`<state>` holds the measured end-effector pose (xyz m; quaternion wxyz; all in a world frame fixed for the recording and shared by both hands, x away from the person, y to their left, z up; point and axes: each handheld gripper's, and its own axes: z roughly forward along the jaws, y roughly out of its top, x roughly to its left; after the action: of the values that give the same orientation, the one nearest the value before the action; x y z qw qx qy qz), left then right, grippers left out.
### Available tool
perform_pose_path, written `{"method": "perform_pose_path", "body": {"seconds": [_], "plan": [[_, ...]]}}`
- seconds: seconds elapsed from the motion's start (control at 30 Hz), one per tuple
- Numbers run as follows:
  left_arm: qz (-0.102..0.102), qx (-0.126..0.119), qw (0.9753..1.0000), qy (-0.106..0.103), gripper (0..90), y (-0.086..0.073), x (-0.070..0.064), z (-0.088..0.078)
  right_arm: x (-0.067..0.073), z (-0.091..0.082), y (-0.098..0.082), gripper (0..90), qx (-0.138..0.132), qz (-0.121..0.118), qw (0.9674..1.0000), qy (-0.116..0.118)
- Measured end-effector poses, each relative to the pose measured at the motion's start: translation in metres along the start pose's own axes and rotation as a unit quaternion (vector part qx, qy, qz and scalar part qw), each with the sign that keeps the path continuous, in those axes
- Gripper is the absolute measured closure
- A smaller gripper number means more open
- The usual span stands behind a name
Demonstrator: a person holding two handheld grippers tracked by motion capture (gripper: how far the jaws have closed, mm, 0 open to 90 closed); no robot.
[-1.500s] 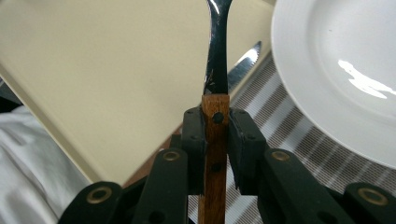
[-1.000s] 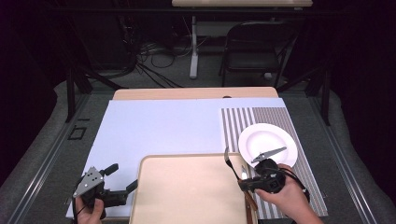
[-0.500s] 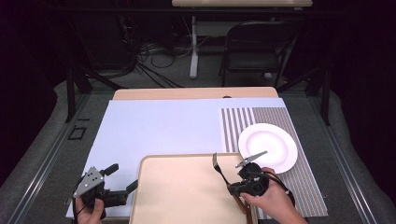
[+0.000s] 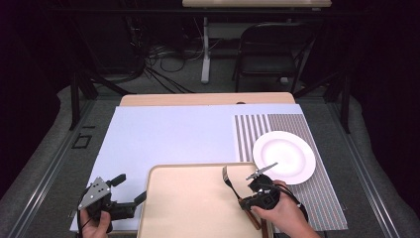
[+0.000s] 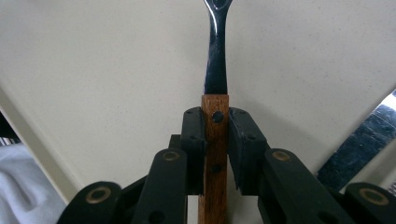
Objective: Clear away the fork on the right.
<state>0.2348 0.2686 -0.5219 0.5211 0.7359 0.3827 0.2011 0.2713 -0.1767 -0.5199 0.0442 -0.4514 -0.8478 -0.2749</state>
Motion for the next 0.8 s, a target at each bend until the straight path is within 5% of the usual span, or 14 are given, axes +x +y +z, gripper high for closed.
{"method": "perform_pose_path", "body": {"seconds": [0.07,0.1,0.13,0.27,0.4,0.53,0.8], "plan": [[0.0,0.0,1.0,0.0,3.4,0.0,0.0,0.0,0.001,0.007,-0.002,77.4,-0.015,0.007,0.9999,0.001],[0.001,0.0,1.0,0.0,3.4,0.0,0.0,0.0,0.0,0.003,0.001,77.4,0.043,-0.006,0.999,-0.011],[0.001,0.0,1.0,0.0,3.4,0.0,0.0,0.0,0.001,0.013,-0.003,77.4,-0.009,0.002,0.9999,-0.008],[0.0,0.002,1.0,0.0,3.4,0.0,0.0,0.0,0.005,0.01,0.0,77.3,0.067,-0.024,0.9969,-0.032],[0.001,0.004,1.0,0.0,4.5,0.0,0.001,0.0,0.011,0.019,-0.005,76.4,0.006,-0.028,0.9988,-0.039],[0.0,0.002,1.0,0.0,4.6,0.0,0.001,0.0,0.01,0.017,-0.004,72.4,0.017,-0.057,0.9973,-0.042],[0.001,0.003,1.0,0.0,4.6,0.0,0.001,0.0,0.009,0.017,-0.005,69.9,0.009,-0.053,0.9979,-0.037]]}}
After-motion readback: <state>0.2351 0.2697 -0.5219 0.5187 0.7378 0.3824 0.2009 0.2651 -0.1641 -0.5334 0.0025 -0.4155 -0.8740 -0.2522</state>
